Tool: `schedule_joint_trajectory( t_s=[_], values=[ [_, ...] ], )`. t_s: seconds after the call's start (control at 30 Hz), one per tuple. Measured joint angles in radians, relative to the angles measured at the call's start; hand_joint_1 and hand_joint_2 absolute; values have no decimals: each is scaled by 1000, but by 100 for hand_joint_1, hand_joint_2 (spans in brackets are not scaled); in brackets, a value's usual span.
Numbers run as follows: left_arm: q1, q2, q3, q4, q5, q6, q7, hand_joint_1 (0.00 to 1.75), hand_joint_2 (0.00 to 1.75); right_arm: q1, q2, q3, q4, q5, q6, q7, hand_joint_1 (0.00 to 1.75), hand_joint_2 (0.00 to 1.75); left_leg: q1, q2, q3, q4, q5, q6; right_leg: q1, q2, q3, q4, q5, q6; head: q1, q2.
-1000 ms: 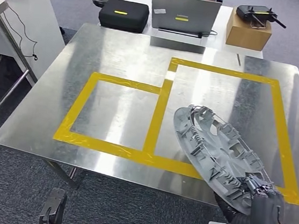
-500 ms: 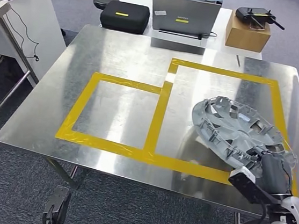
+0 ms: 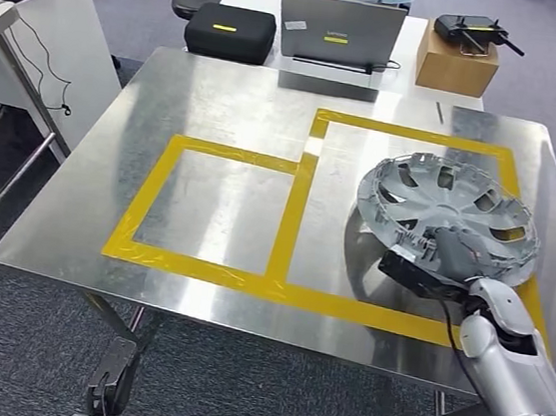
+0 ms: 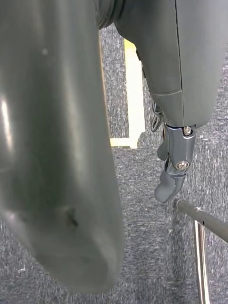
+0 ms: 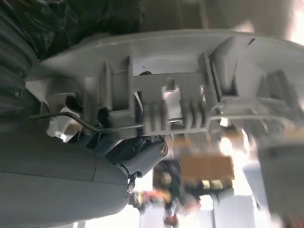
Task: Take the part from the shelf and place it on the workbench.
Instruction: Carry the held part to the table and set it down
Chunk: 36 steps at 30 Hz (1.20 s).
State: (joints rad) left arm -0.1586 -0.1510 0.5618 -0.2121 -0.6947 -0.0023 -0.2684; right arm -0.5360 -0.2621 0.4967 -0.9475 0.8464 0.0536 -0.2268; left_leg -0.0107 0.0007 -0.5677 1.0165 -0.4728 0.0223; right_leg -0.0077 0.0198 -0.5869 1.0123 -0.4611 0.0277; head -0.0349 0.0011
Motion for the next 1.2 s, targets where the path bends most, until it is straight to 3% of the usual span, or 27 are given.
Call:
schedule_joint_trajectory(
  t_s=[0.27,0.77,0.9,1.2],
  values=[
    [-3,-2,-12,0,1,0,5,0,0,-33,73,148,73,-15,12,-4,175,175,1,0,-5,0,2,-1,1,-1,-5,0,1,-2,0,0],
    [2,5,-12,0,17,3,-1,0,0,-74,75,215,136,-47,-12,58,172,175,1,0,-6,0,2,-1,1,-1,-6,0,2,-1,0,0],
    [4,6,-12,0,23,6,-2,0,0,-75,73,215,146,-46,-23,80,0,175,1,0,-6,0,2,-1,1,-1,-6,0,2,-1,0,0],
    [21,14,-10,0,48,19,-14,0,0,-71,49,211,104,-31,-3,174,0,175,0,-1,-7,0,2,-1,1,-2,-7,0,2,-1,0,0]
  ],
)
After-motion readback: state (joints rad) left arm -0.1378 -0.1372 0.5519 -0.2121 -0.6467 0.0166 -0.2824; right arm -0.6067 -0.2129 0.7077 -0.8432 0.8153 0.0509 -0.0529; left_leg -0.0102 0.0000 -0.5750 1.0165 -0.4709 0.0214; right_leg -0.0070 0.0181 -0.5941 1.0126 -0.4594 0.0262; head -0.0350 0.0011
